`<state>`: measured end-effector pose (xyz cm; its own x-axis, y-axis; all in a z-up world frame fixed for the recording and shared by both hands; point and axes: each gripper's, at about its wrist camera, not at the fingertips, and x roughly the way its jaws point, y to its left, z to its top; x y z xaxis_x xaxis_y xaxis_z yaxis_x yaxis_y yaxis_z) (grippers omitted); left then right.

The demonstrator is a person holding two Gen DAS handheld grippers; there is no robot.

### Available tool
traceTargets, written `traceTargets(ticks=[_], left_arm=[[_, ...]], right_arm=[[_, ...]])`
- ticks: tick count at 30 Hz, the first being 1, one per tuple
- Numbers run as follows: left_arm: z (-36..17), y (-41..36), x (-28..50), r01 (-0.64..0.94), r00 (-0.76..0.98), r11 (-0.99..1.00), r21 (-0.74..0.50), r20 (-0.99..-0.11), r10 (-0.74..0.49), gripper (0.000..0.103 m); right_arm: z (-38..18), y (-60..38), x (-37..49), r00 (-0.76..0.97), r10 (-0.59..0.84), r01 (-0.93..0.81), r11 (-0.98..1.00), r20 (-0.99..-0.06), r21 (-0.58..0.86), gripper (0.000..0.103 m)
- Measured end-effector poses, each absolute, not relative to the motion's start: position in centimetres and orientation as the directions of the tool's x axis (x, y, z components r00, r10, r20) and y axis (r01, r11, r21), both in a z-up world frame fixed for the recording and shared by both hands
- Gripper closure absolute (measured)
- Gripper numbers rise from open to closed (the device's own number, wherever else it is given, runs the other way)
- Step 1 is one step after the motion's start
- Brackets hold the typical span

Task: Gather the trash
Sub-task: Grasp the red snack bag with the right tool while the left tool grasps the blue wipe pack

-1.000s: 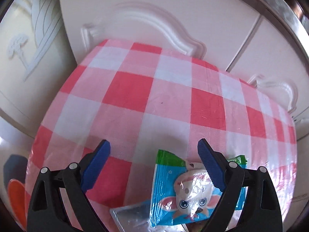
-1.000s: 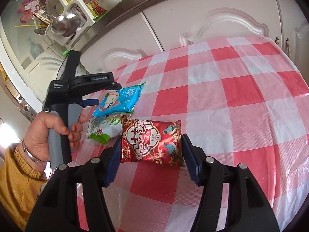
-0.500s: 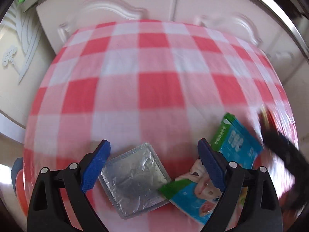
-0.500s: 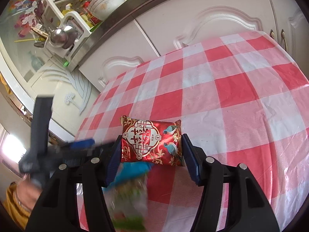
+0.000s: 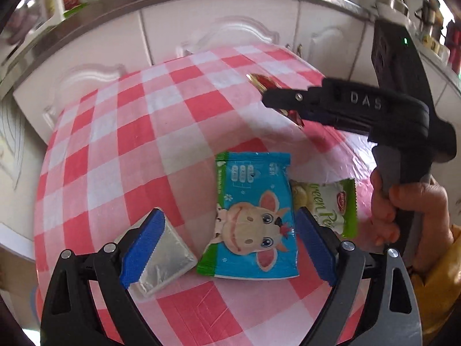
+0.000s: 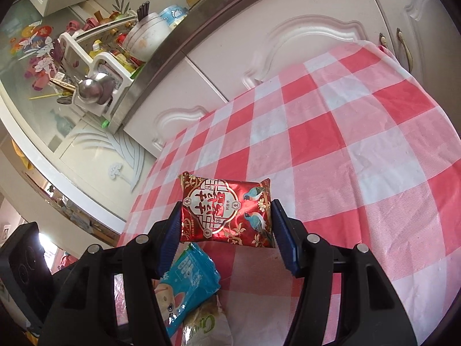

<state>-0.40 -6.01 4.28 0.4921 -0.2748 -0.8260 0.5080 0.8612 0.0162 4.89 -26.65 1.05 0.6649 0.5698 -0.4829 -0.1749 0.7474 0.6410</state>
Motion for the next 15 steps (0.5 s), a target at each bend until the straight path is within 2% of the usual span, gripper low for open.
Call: traceTargets(ticks=[5, 12, 14, 15], left_arm=[[2.8, -7.8, 0.4, 0.537, 0.450, 0.843, 0.019, -0.852, -0.267, 0.012], [1.6, -7.6, 2.1, 0.521, 0.400, 0.848, -0.104, -0.847, -0.350, 0.012], [1.3, -7.3, 2.5, 0.500, 0.382, 0.852, -0.152, -0.845, -0.375, 0.014], [1.4, -7.2, 2.4, 0.488, 0.400, 0.861, -0.144, -0.840, -0.367, 0.020]], right_arm=[[1.1, -26.7, 4.8, 0.664, 0.585, -0.190, 0.734, -0.466, 0.652, 0.043], [1.0, -26.9, 4.9, 0.659, 0.601, -0.200, 0.720, -0.453, 0.664, 0.043], [1.0, -26.9, 4.9, 0.659, 0.601, -0.203, 0.720, -0.452, 0.663, 0.043], [1.0, -26.9, 4.9, 0.658, 0.603, -0.203, 0.719, -0.451, 0.664, 0.043]])
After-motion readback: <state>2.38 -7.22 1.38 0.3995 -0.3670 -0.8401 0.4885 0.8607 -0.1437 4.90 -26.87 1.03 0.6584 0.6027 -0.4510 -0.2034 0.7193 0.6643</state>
